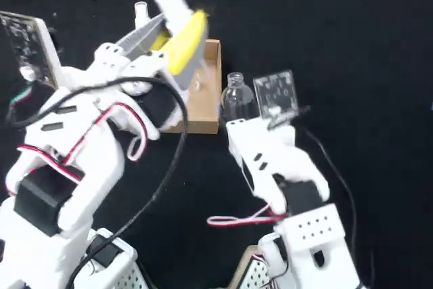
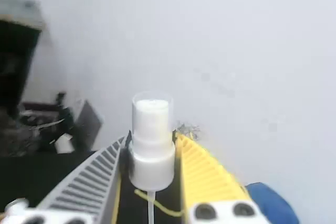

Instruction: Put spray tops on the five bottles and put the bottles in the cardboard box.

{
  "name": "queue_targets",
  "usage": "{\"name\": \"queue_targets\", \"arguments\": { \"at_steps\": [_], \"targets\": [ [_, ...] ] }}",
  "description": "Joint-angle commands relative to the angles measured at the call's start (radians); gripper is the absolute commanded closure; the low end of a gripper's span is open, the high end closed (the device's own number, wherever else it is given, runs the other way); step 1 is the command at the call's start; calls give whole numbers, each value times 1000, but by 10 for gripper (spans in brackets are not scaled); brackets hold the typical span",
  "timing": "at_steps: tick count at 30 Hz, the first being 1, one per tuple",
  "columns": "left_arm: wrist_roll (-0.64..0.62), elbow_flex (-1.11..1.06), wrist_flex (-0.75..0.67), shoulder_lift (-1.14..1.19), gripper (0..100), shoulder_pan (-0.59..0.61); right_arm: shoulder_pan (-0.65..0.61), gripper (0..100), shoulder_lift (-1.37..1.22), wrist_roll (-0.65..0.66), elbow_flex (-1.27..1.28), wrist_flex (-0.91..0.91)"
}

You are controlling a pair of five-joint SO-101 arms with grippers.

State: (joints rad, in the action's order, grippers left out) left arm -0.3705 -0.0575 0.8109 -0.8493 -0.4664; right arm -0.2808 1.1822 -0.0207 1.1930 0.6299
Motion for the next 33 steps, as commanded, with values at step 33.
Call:
{"name": "queue_targets", "arguments": {
  "at_steps": [33],
  "targets": [
    [103, -145, -457, 161, 971, -16, -20, 988, 349, 3, 147, -54]
  ]
}}
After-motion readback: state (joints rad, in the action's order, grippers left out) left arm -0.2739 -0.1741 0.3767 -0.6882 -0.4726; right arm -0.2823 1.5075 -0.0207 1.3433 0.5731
